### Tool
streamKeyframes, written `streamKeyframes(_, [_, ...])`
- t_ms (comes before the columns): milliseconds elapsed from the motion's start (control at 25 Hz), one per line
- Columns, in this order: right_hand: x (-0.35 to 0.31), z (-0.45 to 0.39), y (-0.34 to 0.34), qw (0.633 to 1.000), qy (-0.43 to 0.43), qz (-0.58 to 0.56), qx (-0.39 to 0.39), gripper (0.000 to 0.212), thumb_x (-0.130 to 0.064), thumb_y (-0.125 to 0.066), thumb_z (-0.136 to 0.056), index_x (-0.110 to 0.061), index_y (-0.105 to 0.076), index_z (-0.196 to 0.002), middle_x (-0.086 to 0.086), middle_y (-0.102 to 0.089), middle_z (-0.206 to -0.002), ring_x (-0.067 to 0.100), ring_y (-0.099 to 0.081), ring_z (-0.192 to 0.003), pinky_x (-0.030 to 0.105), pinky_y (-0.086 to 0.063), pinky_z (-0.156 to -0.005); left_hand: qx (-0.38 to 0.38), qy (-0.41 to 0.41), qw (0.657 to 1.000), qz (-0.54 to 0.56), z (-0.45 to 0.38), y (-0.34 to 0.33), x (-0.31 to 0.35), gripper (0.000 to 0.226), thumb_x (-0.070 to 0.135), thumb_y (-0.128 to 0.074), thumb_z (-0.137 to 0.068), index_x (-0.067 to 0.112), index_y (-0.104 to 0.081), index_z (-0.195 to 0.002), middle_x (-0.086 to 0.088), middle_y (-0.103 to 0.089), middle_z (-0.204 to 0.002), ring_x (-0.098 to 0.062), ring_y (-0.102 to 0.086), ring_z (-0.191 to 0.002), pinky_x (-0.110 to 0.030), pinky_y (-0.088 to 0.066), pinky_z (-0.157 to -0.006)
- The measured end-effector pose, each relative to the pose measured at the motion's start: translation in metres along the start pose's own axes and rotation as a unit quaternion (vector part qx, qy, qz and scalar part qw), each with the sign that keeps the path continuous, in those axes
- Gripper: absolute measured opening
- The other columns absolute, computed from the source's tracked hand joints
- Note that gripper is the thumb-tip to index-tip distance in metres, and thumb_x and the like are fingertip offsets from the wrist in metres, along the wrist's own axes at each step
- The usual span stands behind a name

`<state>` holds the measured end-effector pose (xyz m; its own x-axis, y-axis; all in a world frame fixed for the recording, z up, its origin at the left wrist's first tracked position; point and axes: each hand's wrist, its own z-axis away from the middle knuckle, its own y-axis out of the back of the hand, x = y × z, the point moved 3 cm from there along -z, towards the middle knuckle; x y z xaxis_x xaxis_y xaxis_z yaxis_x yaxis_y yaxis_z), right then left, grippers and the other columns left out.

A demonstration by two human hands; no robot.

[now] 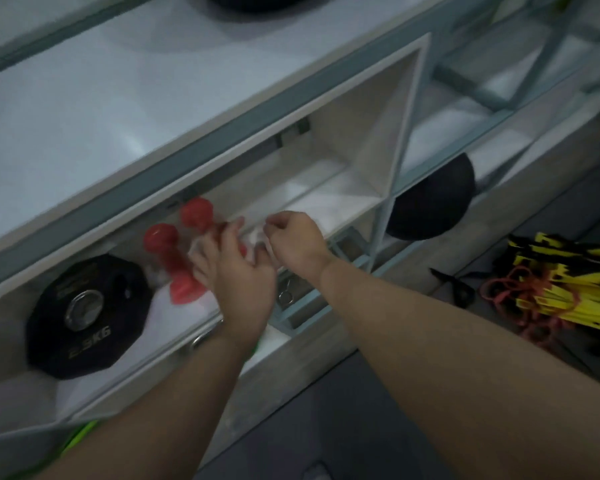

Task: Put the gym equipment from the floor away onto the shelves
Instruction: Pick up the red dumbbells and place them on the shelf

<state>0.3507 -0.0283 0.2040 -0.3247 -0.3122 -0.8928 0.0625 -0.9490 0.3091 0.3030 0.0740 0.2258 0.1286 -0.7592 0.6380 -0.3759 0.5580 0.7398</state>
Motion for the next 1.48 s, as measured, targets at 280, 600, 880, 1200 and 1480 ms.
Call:
streamKeyframes(280, [0.134,0.054,0.183,0.956,-0.134,-0.135,0.223,0.015,-0.016,-0.063,-0.091,-0.011,-0.075,-0.099,0.004,-0.071,-0.086,0.018,-0.064,-0.082,0.029,-0.049,-0.077,-0.315,0.023,0.932,0.176,0.092,-0.138,0.116,0.018,0.014,-0.062,-0.091,0.021,-0.067,-0.107,-0.002,-0.069,-0.103,-0.020,-0.065,-0.098,-0.034,-0.052,-0.091])
streamKeyframes(600, [0.357,0.169,0.331,0.883,-0.262,-0.196,0.337,0.013,-0.020,-0.064,-0.092,-0.012,-0.073,-0.096,-0.003,-0.065,-0.075,0.016,-0.060,-0.076,0.028,-0.046,-0.069,-0.561,0.043,0.822,0.091,0.276,-0.289,0.191,0.013,0.013,-0.066,-0.091,0.015,-0.067,-0.103,-0.005,-0.067,-0.095,-0.016,-0.059,-0.078,-0.026,-0.042,-0.061])
streamKeyframes(880, [0.606,0.263,0.385,0.800,-0.443,-0.206,0.347,0.045,-0.028,-0.059,-0.094,-0.007,-0.057,-0.133,0.016,-0.063,-0.132,0.033,-0.059,-0.120,0.034,-0.045,-0.095,-0.663,-0.035,0.739,-0.113,0.452,-0.459,0.178,0.022,0.019,-0.069,-0.089,0.015,-0.065,-0.110,-0.011,-0.071,-0.117,-0.023,-0.064,-0.095,-0.041,-0.051,-0.094])
streamKeyframes(1200, [0.790,0.217,0.364,0.764,-0.503,-0.205,0.348,0.054,-0.034,-0.066,-0.090,0.001,-0.054,-0.130,0.024,-0.058,-0.133,0.039,-0.057,-0.121,0.040,-0.046,-0.097,-0.653,-0.102,0.727,-0.187,0.551,-0.650,0.118,0.044,0.024,-0.062,-0.090,0.006,-0.056,-0.130,-0.016,-0.062,-0.132,-0.032,-0.059,-0.121,-0.035,-0.047,-0.099])
streamKeyframes(1480, [0.855,0.187,0.349,0.756,-0.530,-0.135,0.361,0.045,-0.020,-0.065,-0.088,-0.002,-0.050,-0.126,0.022,-0.055,-0.131,0.042,-0.057,-0.119,0.041,-0.046,-0.095,-0.629,-0.096,0.743,-0.206,0.579,-0.724,0.069,0.052,0.026,-0.085,-0.070,0.008,-0.059,-0.111,-0.014,-0.069,-0.116,-0.032,-0.066,-0.106,-0.042,-0.053,-0.091])
